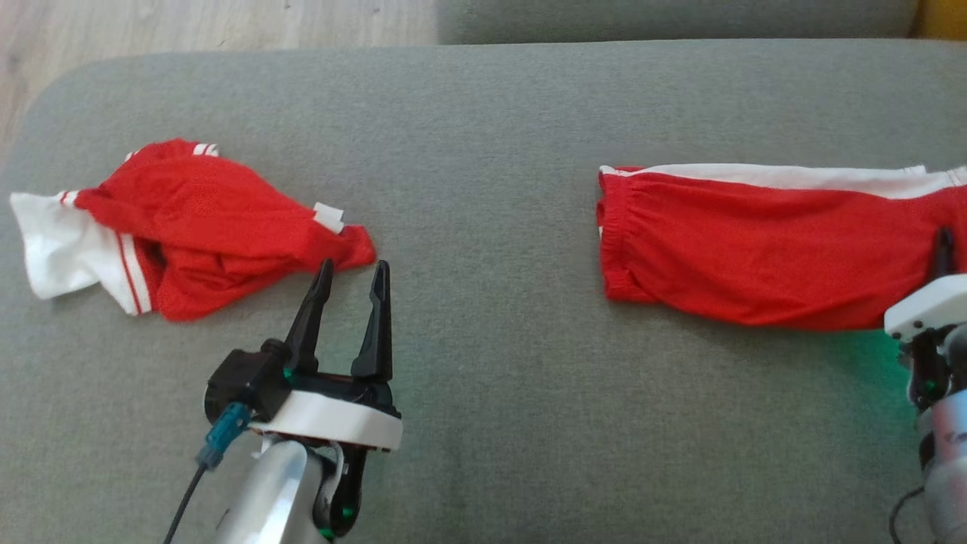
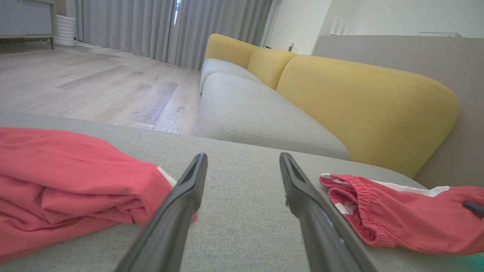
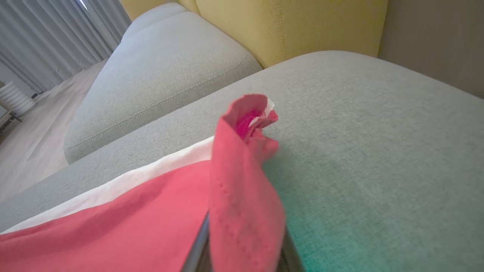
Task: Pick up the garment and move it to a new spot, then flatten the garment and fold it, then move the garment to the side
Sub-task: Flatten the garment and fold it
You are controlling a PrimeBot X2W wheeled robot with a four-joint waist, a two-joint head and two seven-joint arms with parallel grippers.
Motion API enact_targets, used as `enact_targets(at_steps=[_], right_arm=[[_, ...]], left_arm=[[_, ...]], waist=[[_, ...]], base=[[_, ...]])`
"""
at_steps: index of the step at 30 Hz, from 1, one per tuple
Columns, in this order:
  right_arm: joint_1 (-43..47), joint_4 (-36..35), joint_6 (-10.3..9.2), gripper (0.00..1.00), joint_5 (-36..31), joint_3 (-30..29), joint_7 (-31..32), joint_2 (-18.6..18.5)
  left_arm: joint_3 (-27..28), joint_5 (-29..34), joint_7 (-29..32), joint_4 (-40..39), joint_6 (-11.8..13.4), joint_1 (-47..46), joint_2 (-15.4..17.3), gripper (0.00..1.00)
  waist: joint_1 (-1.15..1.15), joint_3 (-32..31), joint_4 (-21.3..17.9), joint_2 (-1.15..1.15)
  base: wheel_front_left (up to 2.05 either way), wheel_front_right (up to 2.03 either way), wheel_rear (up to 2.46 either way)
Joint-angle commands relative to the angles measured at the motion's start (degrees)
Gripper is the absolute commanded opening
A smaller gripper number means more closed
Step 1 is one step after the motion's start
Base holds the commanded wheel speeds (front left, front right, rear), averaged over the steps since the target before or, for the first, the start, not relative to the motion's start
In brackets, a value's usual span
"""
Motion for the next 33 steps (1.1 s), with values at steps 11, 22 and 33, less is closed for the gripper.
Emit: enact_targets(at_steps=[11, 22, 33], right_arm=[[0.9, -8.4, -0.04, 0.00, 1.5, 1.4, -0.3, 1.6], [1.3, -13.6, -0.04, 0.00, 3.3, 6.4, -0.1, 3.3], [3.2, -19.2, -0.04, 0.00, 6.8, 16.6, 0.4, 5.8]], left_arm=[[2.1, 1.4, -0.5, -1.1, -0.8, -1.5, 0.4, 1.00], [2.4, 0.7, -0.5, -0.3, -0.7, -0.3, 0.4, 1.00], [2.4, 0.6, -0.5, 0.1, -0.7, 1.0, 0.4, 1.00]], waist=[[0.01, 0.3, -0.5, 0.00], [0.01, -3.0, 0.0, 0.00], [0.01, -5.5, 1.3, 0.00]], base=[[0.00, 0.00, 0.00], [0.00, 0.00, 0.00], [0.00, 0.00, 0.00]])
